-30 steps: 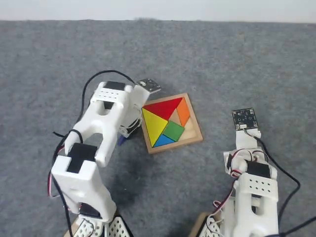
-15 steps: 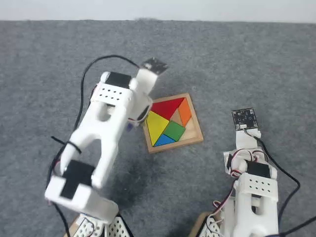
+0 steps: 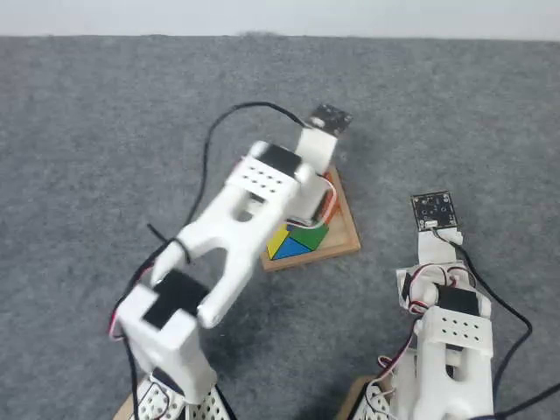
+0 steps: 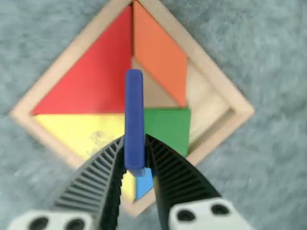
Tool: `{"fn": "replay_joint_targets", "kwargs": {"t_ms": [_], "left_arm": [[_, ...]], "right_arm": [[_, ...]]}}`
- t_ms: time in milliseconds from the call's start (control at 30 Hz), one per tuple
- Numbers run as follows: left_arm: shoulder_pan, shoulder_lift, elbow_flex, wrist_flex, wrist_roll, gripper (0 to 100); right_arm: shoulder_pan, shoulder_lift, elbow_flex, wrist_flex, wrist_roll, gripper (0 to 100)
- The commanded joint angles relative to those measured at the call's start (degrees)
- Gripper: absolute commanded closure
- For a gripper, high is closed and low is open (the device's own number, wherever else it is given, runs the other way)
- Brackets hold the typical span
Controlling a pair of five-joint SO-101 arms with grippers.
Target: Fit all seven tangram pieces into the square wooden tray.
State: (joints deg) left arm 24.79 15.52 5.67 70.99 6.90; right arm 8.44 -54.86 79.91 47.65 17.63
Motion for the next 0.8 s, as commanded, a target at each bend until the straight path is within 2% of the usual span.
{"fn": "replay_joint_targets", "kwargs": {"t_ms": [0,467,667,767], "left_arm": [[3.2,2.5,-2.4,-5.0,5.9,99],[6.1,4.5,-2.4,-7.9,6.8,99],[7.6,4.5,-2.4,-7.6,6.8,92],[7.6,4.5,-2.4,-7.9,6.9,91]], "right_arm": [[-0.1,-1.8,-0.7,-0.9,-0.6,98.3],[-0.2,-1.8,-0.7,-1.0,-0.6,98.3],[-0.2,-1.8,-0.7,-1.1,-0.5,98.3],[-0.2,-1.8,-0.7,-1.1,-0.4,98.3]]}}
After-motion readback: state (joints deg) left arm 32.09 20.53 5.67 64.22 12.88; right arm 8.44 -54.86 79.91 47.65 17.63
